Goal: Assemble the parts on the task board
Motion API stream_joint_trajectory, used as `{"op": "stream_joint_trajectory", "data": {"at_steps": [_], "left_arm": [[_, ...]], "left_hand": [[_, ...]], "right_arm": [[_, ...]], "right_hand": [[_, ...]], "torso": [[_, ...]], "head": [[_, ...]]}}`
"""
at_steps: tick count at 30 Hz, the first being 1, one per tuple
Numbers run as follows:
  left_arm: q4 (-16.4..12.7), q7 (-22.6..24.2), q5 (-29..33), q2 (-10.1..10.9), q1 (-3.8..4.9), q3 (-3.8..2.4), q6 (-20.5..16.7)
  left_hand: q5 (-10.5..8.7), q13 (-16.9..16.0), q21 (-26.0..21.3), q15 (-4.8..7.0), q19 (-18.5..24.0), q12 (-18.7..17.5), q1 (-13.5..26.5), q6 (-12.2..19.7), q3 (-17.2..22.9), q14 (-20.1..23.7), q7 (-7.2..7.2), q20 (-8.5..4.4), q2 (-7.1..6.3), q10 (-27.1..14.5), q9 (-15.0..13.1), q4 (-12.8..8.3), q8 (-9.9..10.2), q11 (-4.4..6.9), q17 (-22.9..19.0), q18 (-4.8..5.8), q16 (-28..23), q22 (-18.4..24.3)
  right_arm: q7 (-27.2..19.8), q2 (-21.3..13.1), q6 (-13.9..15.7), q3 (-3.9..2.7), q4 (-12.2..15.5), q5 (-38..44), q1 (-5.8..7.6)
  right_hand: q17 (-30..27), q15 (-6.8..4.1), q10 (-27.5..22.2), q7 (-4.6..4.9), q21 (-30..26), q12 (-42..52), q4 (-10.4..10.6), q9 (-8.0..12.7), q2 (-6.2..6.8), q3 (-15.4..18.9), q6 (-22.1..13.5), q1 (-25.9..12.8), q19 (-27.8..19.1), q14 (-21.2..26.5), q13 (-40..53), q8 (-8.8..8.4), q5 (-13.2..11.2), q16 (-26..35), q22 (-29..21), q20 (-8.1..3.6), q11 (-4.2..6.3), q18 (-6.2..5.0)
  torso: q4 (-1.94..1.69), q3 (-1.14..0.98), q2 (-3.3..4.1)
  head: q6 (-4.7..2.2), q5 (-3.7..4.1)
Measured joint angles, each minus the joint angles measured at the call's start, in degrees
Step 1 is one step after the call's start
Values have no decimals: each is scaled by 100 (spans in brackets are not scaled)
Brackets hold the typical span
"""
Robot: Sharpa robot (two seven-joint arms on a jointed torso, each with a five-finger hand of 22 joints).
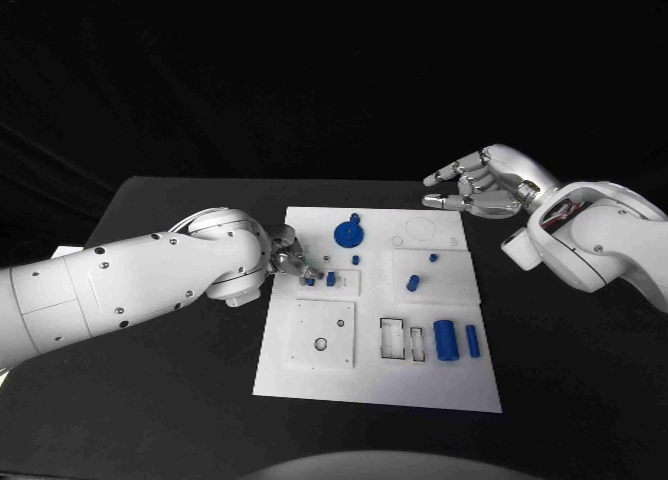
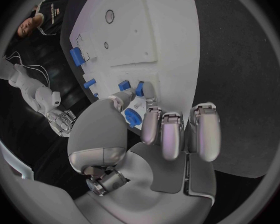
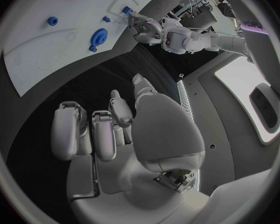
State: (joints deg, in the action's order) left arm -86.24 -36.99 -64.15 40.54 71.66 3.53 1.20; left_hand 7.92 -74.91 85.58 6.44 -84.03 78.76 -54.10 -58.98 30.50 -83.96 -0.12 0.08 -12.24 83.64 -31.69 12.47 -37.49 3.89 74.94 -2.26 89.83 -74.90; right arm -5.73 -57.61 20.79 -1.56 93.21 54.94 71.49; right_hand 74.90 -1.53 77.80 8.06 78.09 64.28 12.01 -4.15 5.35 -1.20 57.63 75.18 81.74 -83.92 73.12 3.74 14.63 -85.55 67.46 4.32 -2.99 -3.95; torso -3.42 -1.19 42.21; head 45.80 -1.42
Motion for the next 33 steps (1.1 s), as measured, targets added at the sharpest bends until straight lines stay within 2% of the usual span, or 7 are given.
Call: {"op": "stream_joint_trajectory", "data": {"at_steps": [16,21,27,29,30,31,33], "left_arm": [[-8,-4,26,25,-6,-22,-4],[-46,-7,55,61,-7,-34,-7],[-92,-9,184,118,-6,-91,-55],[-111,-8,283,147,-2,-118,-108],[-123,-2,378,169,1,-135,-156],[-135,10,472,191,5,-146,-202],[-154,52,696,237,19,-163,-303]], "left_hand": [[0,0,0,0,0,0,-17,1,-469,0,0,0,-16,0,82,355,4,0,-1,0,0,0],[0,1,0,0,0,0,-39,1,-650,0,0,0,-38,0,104,400,5,0,-1,0,0,0],[28,1,-122,0,0,-142,8,34,-1325,0,32,0,9,-10,159,435,5,-10,-2,0,0,-2],[28,56,-264,0,0,-335,-20,142,-1584,0,73,0,50,-135,180,434,5,-63,-2,0,0,-5],[28,212,-385,0,0,-507,-34,229,-1699,0,98,0,64,-255,192,438,14,-87,-2,0,0,-4],[28,533,-584,-6,0,-837,-32,337,-1822,1,143,0,63,-479,214,441,49,-124,-2,-53,0,7],[28,1297,-1141,-131,151,-1646,-109,628,-2074,-3,253,77,139,-1068,274,442,148,-246,-2,-177,-3,463]], "right_arm": [[-4,1,-5,0,-4,-1,0],[-4,2,-6,0,-7,-1,0],[-5,11,-9,0,-16,-2,0],[-6,14,-10,0,-21,-2,0],[-6,16,-10,0,-24,-3,0],[-6,18,-11,0,-27,-3,0],[-7,21,-12,0,-30,-4,0]], "right_hand": [[0,0,0,0,0,0,17,-4,-23,17,0,-24,0,0,-6,0,0,22,0,0,0,0],[3,0,0,0,0,0,17,-3,-23,17,0,-23,0,0,-7,0,0,22,0,0,0,0],[4,0,0,0,0,0,16,-3,-23,16,0,-23,0,0,-6,0,0,22,0,0,0,0],[4,0,0,0,0,0,16,-3,-23,16,0,-23,0,0,-6,0,0,22,-4,0,0,0],[4,0,0,0,0,0,16,-3,-23,16,0,-23,0,0,-6,0,0,22,-5,0,0,0],[4,0,0,0,0,0,16,-3,-23,16,0,-23,0,0,-6,0,0,22,-5,0,0,0],[4,0,0,0,0,0,16,-3,-23,16,0,-23,0,0,-6,0,0,22,-5,0,0,0]], "torso": [[4,3,1],[2,3,2],[1,3,2],[1,3,2],[1,3,2],[1,4,2],[3,4,2]], "head": [[-10,18],[-8,18],[-5,21],[-11,24],[-13,27],[-13,27],[-16,27]]}}
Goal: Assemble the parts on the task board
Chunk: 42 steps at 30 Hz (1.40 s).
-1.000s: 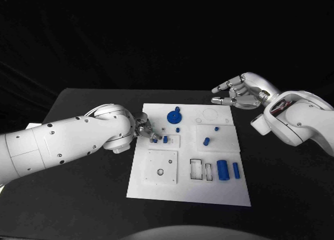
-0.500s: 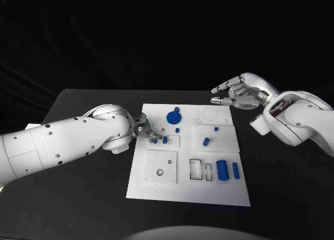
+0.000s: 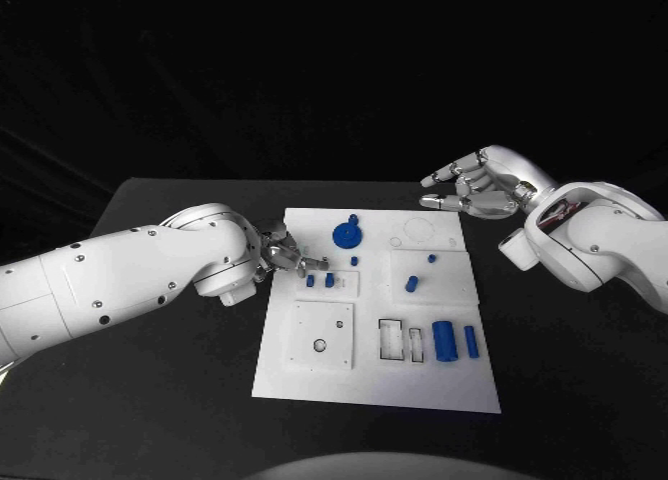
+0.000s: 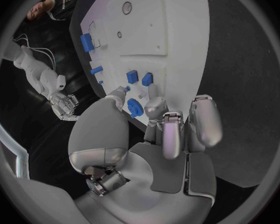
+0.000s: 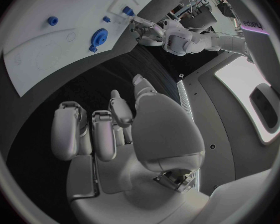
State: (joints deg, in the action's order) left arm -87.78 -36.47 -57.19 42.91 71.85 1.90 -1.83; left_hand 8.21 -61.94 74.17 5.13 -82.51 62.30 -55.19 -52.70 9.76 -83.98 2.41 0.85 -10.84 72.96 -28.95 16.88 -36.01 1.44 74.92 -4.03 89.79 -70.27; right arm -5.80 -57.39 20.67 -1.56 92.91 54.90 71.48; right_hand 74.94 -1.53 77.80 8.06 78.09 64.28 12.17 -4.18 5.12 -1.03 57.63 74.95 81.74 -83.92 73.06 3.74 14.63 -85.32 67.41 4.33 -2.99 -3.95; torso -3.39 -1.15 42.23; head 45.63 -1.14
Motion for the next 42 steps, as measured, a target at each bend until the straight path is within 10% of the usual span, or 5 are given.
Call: {"op": "stream_joint_trajectory", "data": {"at_steps": [5,13,18,27,42], "left_arm": [[-2,484,760,100,74,-34,-377],[404,2146,1156,-191,110,-6,-870],[681,3018,358,-559,64,36,-1072],[1003,3539,-1546,-967,1,101,-1184],[1169,3334,-2944,-1208,-9,123,-674]], "left_hand": [[0,1550,-2926,-416,1496,-1747,-464,920,-120,752,484,335,92,-1758,281,-9,332,-448,-1054,-533,-2091,2900],[-14,2840,-4090,-668,2054,-3016,-2669,1134,1067,2236,739,626,242,-2619,920,-779,826,-747,-3019,-535,-4062,3753],[-129,3985,-3931,-566,1640,-3747,-2876,478,1375,1759,610,537,-115,-2028,1629,-980,1463,-661,-3278,-534,-3931,3733],[-129,4849,-1762,-369,66,-4235,-2666,-66,1238,10,412,334,-336,-1578,2129,-980,1975,-500,-271,-356,-1047,1791],[-129,5156,-1406,-215,-142,-4389,-2597,-454,1116,1,330,198,-267,-1203,2253,-937,2127,-409,-239,-311,-952,1456]], "right_arm": [[-3,8,-2,0,-27,-6,-4],[-9,31,-3,0,-93,-22,-11],[-19,51,-3,0,-124,-29,-22],[-38,67,-4,1,-146,-36,-42],[-62,95,-10,1,-183,-42,-46]], "right_hand": [[0,0,0,0,0,0,24,0,0,24,0,0,0,0,0,0,0,0,0,0,0,0],[-1,0,0,0,0,0,24,1,0,24,0,0,0,0,-5,0,0,0,-5,0,0,0],[-1,0,0,0,0,0,24,1,0,24,0,0,0,0,-5,0,0,0,-5,0,0,0],[-2,0,0,0,0,0,24,2,0,24,0,0,0,0,-5,0,23,0,-5,0,0,0],[-3,0,0,0,0,0,23,2,0,23,0,0,0,0,-5,0,23,0,-4,0,0,0]], "torso": [[-3,1,0],[-9,3,-2],[-6,14,1],[20,32,18],[25,38,25]], "head": [[-24,16],[-116,74],[-185,125],[-234,142],[-204,146]]}}
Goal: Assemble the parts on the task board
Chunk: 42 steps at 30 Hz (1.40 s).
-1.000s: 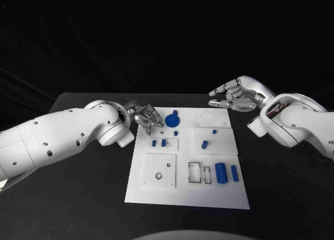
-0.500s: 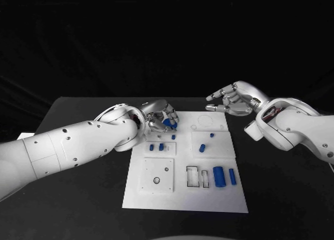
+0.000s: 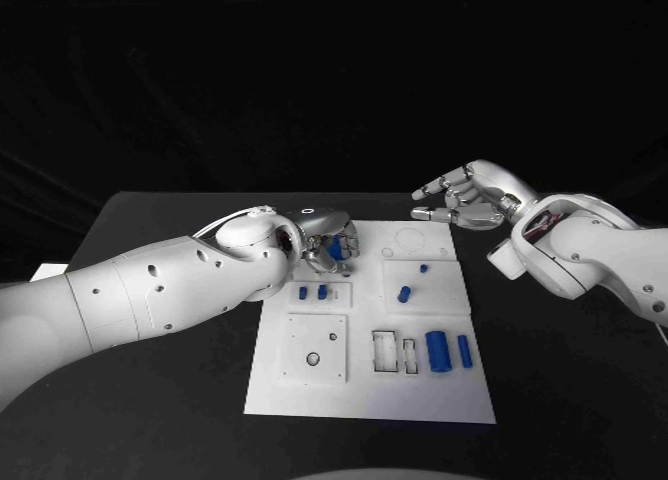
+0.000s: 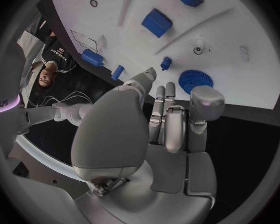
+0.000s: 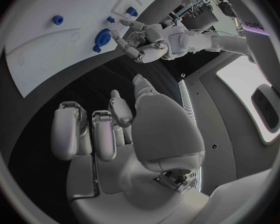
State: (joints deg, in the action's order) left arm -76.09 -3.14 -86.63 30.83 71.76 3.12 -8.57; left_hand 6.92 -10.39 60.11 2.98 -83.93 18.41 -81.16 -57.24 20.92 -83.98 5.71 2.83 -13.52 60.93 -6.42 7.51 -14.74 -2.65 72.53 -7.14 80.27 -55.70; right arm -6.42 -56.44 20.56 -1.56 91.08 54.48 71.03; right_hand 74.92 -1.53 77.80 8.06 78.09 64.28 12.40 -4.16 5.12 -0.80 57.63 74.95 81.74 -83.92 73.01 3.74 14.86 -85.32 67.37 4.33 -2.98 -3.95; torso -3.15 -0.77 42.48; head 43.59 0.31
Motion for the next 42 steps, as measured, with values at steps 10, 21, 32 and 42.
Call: {"op": "stream_joint_trajectory", "data": {"at_steps": [10,21,32,42], "left_arm": [[104,-173,-215,-89,-18,1,266],[159,-234,-294,-160,-44,1,361],[225,-266,-321,-226,-78,1,442],[272,-278,-339,-275,-86,0,513]], "left_hand": [[0,114,-66,0,0,-133,23,-126,0,0,3,0,23,105,44,0,70,3,-18,0,0,47],[0,227,-66,0,0,-266,-24,-221,95,0,5,1,70,263,83,-50,161,11,-24,0,24,37],[0,322,-66,-1,0,-399,-89,-347,258,0,-1,1,134,427,108,-128,249,38,-28,-1,46,27],[0,363,-66,-1,0,-455,-115,-451,377,0,-20,1,161,563,122,-169,282,51,-28,-1,68,5]], "right_arm": [[-13,17,0,0,-11,-2,-1],[-21,21,0,0,-14,-4,-1],[-25,26,0,-1,-9,-6,-1],[-27,29,0,-1,-4,-6,-1]], "right_hand": [[-1,0,0,0,0,0,0,0,0,0,0,0,0,0,0,0,0,0,0,0,0,0],[-1,0,0,0,-21,-23,0,0,0,0,0,0,0,0,1,0,0,0,0,0,0,0],[-1,0,0,0,-21,-23,0,1,0,0,0,0,0,0,-4,0,0,0,0,0,0,0],[3,0,0,0,-21,-23,0,1,0,0,0,0,0,0,-4,0,0,0,0,0,0,0]], "torso": [[-2,-3,-2],[-1,-6,-3],[-1,-6,-6],[-2,-6,-6]], "head": [[24,10],[46,21],[62,24],[74,44]]}}
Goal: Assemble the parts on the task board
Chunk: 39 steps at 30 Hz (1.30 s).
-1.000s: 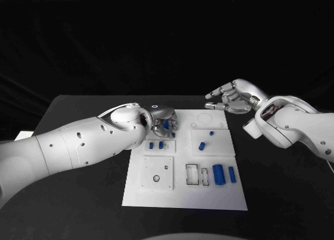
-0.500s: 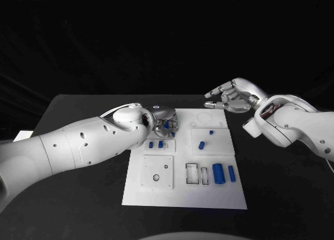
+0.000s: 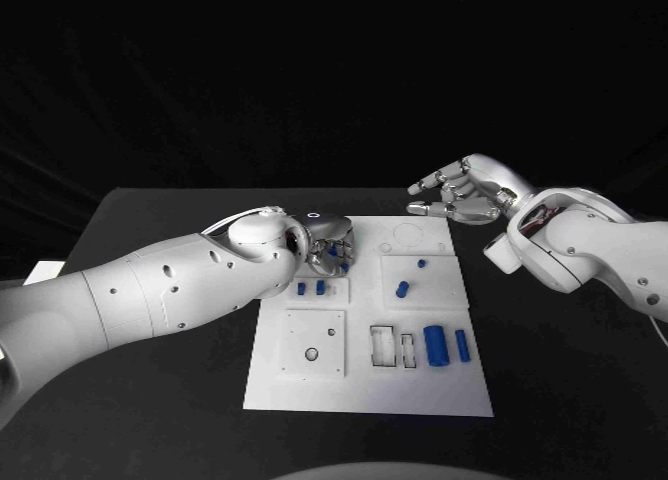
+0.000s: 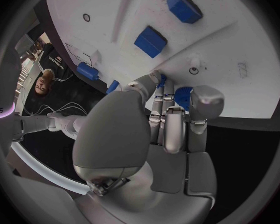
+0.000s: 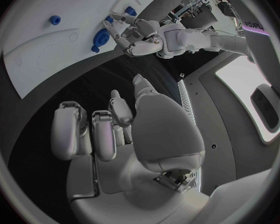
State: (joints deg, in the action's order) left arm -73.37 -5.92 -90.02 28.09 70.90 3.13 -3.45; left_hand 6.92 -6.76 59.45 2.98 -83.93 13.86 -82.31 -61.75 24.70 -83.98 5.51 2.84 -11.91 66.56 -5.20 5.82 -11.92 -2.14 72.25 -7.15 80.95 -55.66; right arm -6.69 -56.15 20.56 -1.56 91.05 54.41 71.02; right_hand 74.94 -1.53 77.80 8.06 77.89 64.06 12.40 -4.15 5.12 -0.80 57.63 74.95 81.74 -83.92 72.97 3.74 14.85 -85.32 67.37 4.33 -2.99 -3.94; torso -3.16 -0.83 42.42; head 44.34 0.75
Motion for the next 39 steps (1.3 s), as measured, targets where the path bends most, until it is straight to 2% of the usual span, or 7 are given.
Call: {"op": "stream_joint_trajectory", "data": {"at_steps": [2,4,5,16,27,33,39], "left_arm": [[14,-3,-4,-13,0,-2,7],[27,-6,-8,-22,0,-2,9],[33,-9,-10,-27,-1,-3,9],[64,-19,-21,-49,-13,-7,-26],[-23,4,22,37,-48,-23,-195],[-192,6,109,194,-49,-95,-296],[-499,1,223,470,-41,-208,-383]], "left_hand": [[0,6,0,0,0,-26,-8,-24,27,0,5,0,8,26,1,-27,0,-17,3,0,0,-10],[0,14,0,0,0,-44,-8,-32,71,0,13,0,8,61,7,-39,20,13,7,0,0,-15],[0,22,0,0,0,-59,-39,-61,101,0,19,0,39,94,7,-69,32,-11,12,0,26,-28],[-12,30,0,0,0,-191,-68,-268,417,0,46,0,160,348,31,-260,75,0,48,0,56,-109],[-15,64,0,-36,0,-353,-48,-296,520,-6,72,0,180,371,34,-328,165,-18,51,-1,77,-116],[-16,73,0,-43,0,-408,9,-296,543,1,73,0,158,391,41,-321,190,-39,50,0,77,-127],[-16,73,24,-43,0,-423,10,-296,558,1,73,0,157,391,41,-337,221,-39,44,-1,77,-138]], "right_arm": [[0,0,0,0,1,0,0],[-1,0,0,0,2,0,0],[-1,1,0,0,2,0,0],[-5,6,-1,0,3,-1,0],[-9,19,-3,0,0,-1,0],[-11,19,-4,0,-1,-2,0],[-12,15,-5,0,-2,-2,0]], "right_hand": [[1,0,0,0,0,0,0,0,0,0,0,0,0,0,0,0,0,0,0,0,0,0],[0,0,0,0,0,0,0,-2,0,0,0,0,0,0,0,0,0,0,0,0,0,0],[1,0,0,0,0,0,0,-4,0,0,0,0,0,0,0,0,0,0,0,0,0,0],[0,0,0,0,0,0,0,-4,0,0,0,0,0,0,0,0,0,0,0,0,0,0],[-1,0,0,0,0,0,-16,-3,0,16,0,0,0,0,1,0,0,0,0,0,0,0],[-1,0,0,0,0,0,-16,-3,0,16,0,0,0,0,1,0,0,0,0,0,0,0],[-2,0,0,0,0,0,-16,-3,0,16,0,0,0,0,1,0,0,0,0,0,0,0]], "torso": [[-2,0,0],[-3,1,-1],[-3,1,-1],[-2,3,-2],[-3,3,-3],[-9,2,-7],[-11,-1,-8]], "head": [[5,1],[8,4],[9,5],[14,10],[8,5],[2,10],[-20,-2]]}}
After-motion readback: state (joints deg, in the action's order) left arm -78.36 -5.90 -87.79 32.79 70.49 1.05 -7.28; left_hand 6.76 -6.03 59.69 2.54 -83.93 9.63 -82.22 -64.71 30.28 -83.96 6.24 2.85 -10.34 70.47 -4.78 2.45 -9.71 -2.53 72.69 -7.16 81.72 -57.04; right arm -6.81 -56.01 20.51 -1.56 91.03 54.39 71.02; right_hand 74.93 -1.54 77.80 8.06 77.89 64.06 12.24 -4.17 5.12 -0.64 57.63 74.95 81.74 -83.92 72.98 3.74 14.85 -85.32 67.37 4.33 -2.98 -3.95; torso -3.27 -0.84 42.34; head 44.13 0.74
